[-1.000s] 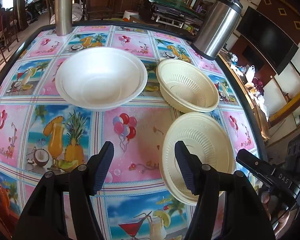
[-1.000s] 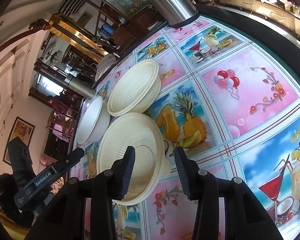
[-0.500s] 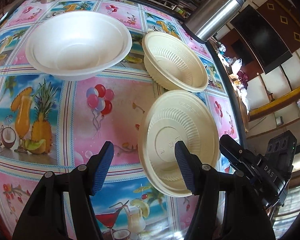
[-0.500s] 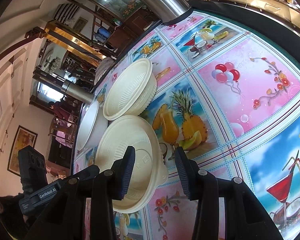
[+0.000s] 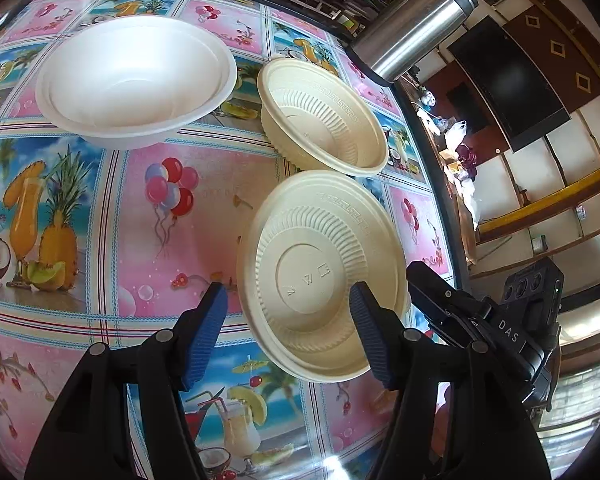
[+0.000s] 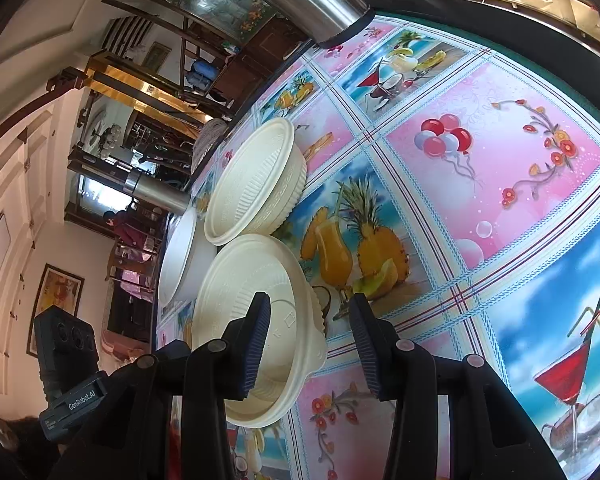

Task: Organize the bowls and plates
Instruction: 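Close the left gripper on the beige bowl rim while the right gripper closes too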

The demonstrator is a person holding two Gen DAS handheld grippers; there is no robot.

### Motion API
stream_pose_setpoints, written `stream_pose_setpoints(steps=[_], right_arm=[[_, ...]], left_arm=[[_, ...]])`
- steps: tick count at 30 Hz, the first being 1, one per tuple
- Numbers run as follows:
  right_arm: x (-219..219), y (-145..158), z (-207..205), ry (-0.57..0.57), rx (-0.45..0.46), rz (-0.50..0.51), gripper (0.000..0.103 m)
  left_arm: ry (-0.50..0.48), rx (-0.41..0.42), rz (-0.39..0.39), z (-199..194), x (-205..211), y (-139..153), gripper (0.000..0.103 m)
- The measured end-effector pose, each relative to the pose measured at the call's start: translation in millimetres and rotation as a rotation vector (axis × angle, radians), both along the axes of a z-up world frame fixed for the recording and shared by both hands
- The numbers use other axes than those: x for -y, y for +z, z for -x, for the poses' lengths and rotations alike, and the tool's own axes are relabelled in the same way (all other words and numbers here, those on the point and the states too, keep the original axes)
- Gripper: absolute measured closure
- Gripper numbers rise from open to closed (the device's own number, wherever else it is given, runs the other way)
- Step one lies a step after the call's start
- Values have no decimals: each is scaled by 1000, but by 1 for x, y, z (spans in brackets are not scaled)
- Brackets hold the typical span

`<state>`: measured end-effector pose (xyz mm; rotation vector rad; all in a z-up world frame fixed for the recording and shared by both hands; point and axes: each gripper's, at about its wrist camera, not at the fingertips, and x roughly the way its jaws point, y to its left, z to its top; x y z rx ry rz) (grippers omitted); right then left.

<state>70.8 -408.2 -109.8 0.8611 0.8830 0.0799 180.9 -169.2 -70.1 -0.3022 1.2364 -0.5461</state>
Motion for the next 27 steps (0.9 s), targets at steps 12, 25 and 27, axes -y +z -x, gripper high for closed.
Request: stream_pose_setpoints(steps=[12,25,27], right_arm=[[-7,0,-1,19,2,22,59],[-9,0,-2,19,5,42,65],[-9,0,-2,20,3,43,65]], left_arm=[[31,-4,13,-3,-12,0,41],[34,-20,23,-3,-7,-4,41],[36,-22,25,-4,-7,-4,41]])
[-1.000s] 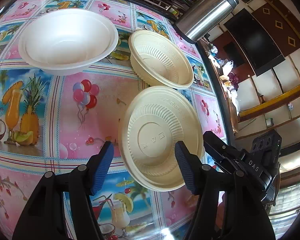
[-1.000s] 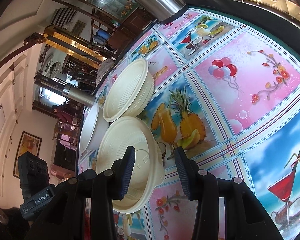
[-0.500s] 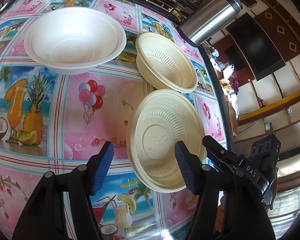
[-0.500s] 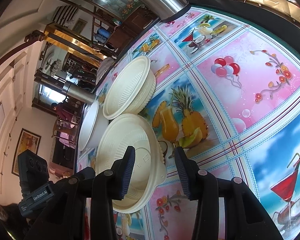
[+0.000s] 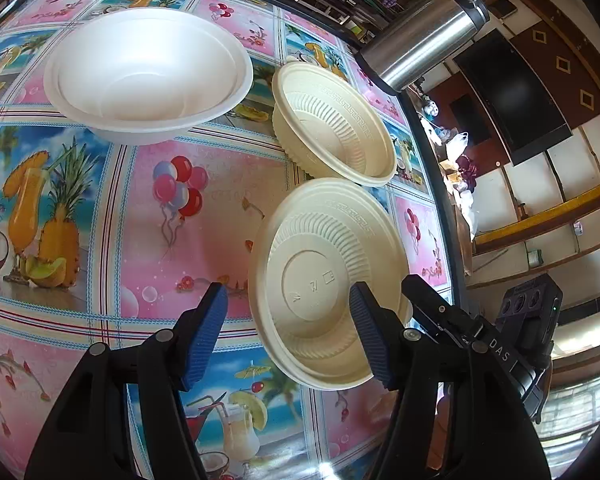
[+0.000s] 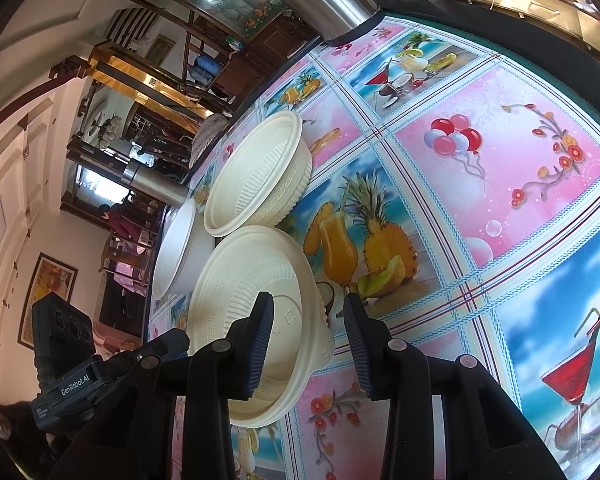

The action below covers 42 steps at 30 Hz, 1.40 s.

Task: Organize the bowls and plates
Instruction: 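Close the left gripper on the beige bowl rim while the right gripper closes too, then lift the beige ribbed bowl with both grippers off the tablecloth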

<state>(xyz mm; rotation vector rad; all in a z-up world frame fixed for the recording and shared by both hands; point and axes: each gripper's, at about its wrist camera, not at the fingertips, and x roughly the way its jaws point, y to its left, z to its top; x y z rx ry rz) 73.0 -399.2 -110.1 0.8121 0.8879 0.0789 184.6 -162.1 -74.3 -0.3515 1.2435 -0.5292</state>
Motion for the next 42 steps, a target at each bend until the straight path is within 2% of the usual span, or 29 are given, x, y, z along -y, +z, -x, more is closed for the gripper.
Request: stream_pose_setpoints(steps=[13,20,23,25,30,33,42], right_arm=[[-3,-1,-1,6,-5,-3,65],[-2,-2,-1,-2,-7,-6,67],[-2,-3,-2,-4,-8,-3,68],[-1,-3,-1,-2,-8,0,70],[-2,-4,-3,2,-13,20,84],[-1,-5,-3,-2,-22,24,87],[-2,-4,-3,-5,-21,31,87]], left_arm=[[-15,40,-30,3,8,3,42],[-7,61,-47,3,6,3,57],[-10,58,-51,2,6,1,58],[-11,58,-55,2,7,-1,66],[-8,70,-64,2,6,-1,77],[-4,79,-74,3,5,0,84],[-5,82,-83,2,4,-3,89]])
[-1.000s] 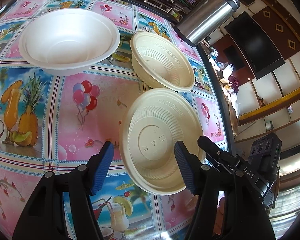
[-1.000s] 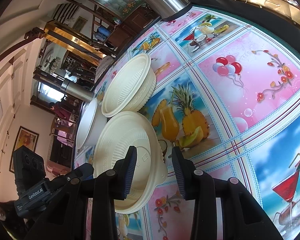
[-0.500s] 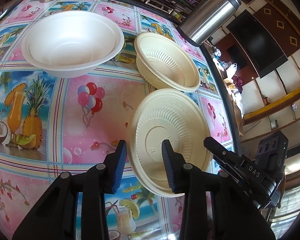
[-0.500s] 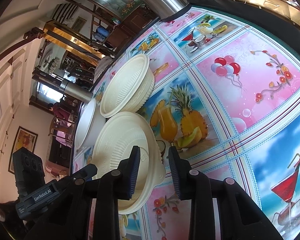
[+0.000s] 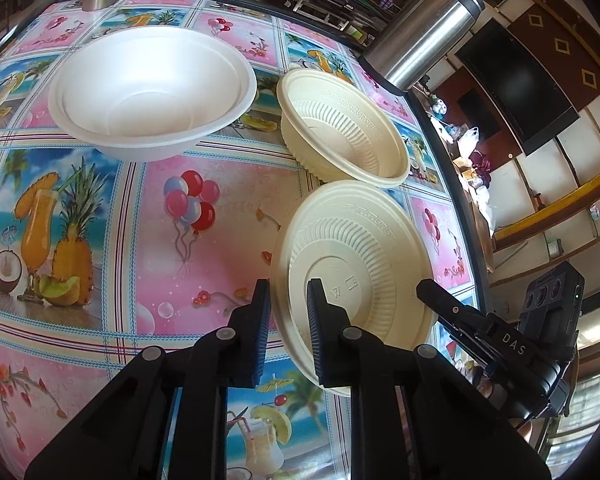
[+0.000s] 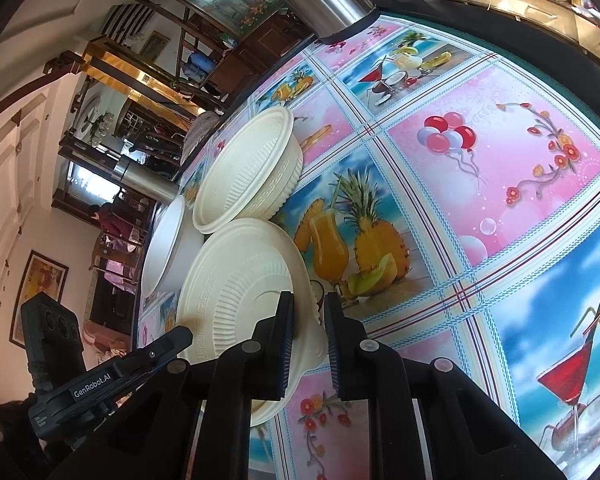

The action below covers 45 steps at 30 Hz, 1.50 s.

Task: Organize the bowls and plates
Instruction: 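Lift the beige ribbed bowl with both grippers off the tablecloth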

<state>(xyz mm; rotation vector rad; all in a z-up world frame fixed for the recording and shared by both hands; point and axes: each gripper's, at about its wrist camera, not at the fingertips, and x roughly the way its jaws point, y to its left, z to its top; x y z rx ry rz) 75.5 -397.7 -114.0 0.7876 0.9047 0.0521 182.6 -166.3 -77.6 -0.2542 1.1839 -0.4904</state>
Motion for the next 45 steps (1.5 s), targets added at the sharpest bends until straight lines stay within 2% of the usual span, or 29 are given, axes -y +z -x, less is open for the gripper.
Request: stream_pose_setpoints(steps=[6,27,37,45], right_arm=[[0,0,0,0,0,0,87],[-5,0,5,-12,-5,-14,87],[-37,1,12,16,-2,-11,87],[-81,0,30,68,-10,-18,87]], left_arm=[[-3,-9,-3,-1,0,-4,94],[23,-3,-21,8,-10,-2,95],[70,0,-46,29,-47,0,95],[118,33,-82,69,-96,4,94]])
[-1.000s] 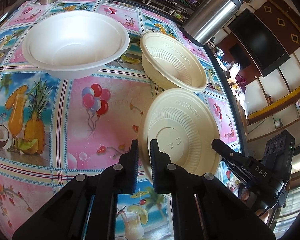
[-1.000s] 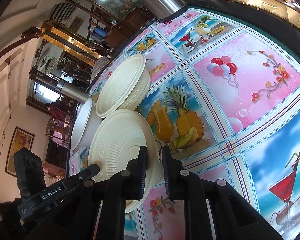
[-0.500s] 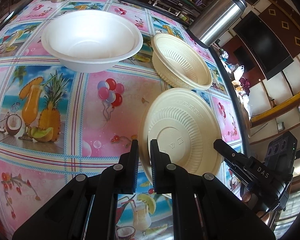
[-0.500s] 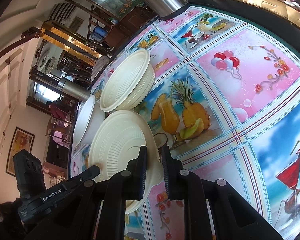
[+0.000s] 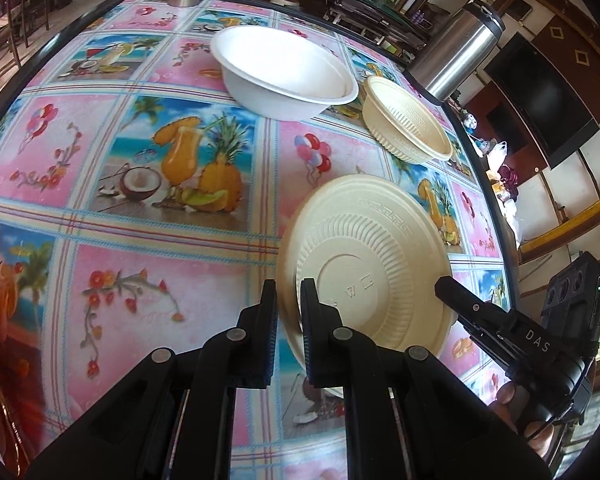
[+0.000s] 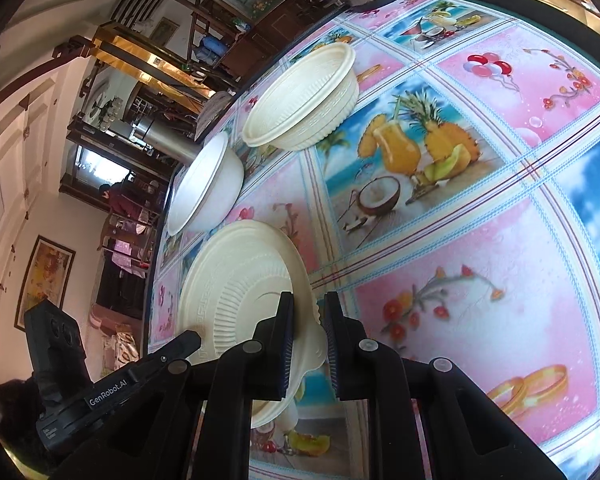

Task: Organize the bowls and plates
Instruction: 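Lift the beige ribbed bowl with both grippers off the tablecloth, then carry the beige bowl with both grippers and lower it onto the red plate stack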

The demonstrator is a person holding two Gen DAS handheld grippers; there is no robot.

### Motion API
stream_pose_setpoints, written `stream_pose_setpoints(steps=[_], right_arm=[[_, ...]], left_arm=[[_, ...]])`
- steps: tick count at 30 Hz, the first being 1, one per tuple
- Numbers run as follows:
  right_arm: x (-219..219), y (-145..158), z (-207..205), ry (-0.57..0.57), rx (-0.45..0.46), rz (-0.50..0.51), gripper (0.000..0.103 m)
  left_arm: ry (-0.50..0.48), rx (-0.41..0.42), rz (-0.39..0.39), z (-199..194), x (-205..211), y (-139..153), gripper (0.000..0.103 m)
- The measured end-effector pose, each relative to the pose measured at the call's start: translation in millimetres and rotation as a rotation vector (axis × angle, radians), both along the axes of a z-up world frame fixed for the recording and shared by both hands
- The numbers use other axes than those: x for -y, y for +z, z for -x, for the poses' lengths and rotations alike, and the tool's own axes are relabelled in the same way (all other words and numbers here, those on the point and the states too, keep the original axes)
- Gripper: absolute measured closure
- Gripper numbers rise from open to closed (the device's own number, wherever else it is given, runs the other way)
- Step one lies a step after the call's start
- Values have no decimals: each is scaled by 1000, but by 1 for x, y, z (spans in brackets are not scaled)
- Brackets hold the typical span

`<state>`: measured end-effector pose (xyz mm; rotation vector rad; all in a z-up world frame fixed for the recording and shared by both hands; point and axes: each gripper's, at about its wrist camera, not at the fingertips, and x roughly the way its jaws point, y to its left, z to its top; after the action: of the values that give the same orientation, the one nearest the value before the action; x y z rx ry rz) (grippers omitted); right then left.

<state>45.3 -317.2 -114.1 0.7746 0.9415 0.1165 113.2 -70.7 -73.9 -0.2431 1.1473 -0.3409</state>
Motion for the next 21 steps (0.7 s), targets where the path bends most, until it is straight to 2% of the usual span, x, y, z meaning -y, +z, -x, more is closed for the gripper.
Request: stream_pose_setpoints(steps=[6,11,17,21], right_arm=[[-51,26,17,96,39,16,88],[-104,64,35,189,112,57,89],[-180,104,43,318,182,83,89],[-239,116,45,412,208,94,89]], left_arm=[[60,58,7,42,-58,22,93],[115,154,11,76,-114,61,93],[196,239,-58,114,-184,99,93],[247,234,-120,130,-227,106,92]])
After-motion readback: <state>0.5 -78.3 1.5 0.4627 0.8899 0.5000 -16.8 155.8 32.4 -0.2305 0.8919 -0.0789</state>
